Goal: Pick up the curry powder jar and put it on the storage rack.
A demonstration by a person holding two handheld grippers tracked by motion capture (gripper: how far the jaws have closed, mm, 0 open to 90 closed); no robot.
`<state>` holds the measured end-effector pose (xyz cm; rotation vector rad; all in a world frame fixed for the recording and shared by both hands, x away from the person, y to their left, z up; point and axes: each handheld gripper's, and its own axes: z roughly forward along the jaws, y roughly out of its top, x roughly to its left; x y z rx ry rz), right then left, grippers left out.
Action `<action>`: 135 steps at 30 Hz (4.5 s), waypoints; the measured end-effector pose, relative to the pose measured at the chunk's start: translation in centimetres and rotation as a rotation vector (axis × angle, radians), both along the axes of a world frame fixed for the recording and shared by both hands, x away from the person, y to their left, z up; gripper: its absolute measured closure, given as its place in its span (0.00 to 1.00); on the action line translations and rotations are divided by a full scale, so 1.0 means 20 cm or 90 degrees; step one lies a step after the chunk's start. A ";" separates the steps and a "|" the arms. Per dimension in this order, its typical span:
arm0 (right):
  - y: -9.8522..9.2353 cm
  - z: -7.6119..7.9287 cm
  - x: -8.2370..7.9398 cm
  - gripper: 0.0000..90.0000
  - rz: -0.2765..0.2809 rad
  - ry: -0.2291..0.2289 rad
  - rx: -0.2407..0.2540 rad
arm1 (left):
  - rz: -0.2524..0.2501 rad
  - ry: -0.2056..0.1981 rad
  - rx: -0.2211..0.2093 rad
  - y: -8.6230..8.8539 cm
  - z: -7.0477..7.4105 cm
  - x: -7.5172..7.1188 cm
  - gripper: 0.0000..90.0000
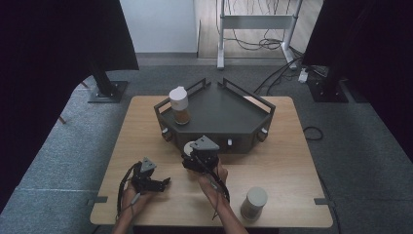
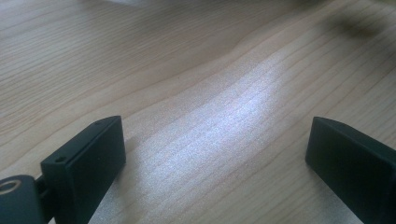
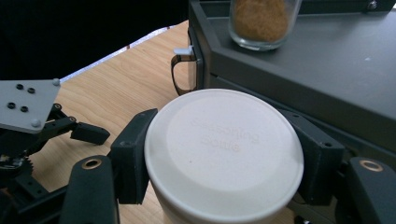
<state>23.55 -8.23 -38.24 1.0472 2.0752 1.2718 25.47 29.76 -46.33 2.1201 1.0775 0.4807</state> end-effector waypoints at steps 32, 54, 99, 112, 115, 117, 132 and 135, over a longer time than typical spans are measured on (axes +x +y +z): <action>-0.20 0.39 0.03 0.37 0.006 -0.020 0.006 | 0.000 0.000 0.000 0.00 0.00 0.00 0.05; -0.27 0.55 0.16 0.37 -0.022 -0.040 0.013 | -0.002 0.001 0.000 0.00 0.00 0.00 0.05; -0.27 0.44 0.46 0.37 -0.066 -0.067 -0.015 | -0.008 0.001 0.000 0.00 0.00 0.01 0.05; -0.27 0.40 0.47 0.36 -0.060 -0.073 -0.020 | -0.009 0.001 0.001 0.00 0.00 0.01 0.05; -0.26 0.40 0.47 0.36 -0.060 -0.073 -0.021 | -0.009 0.001 0.001 0.00 0.00 0.01 0.04; -0.27 0.40 0.48 0.36 -0.060 -0.072 -0.020 | -0.009 0.001 0.000 0.00 0.00 0.01 0.04; -0.29 0.41 0.48 0.30 -0.057 -0.069 -0.019 | -0.010 0.001 0.000 0.00 0.00 0.01 0.04; -0.29 0.41 0.48 0.27 -0.060 -0.071 -0.015 | -0.010 0.001 0.000 0.00 0.00 0.01 0.04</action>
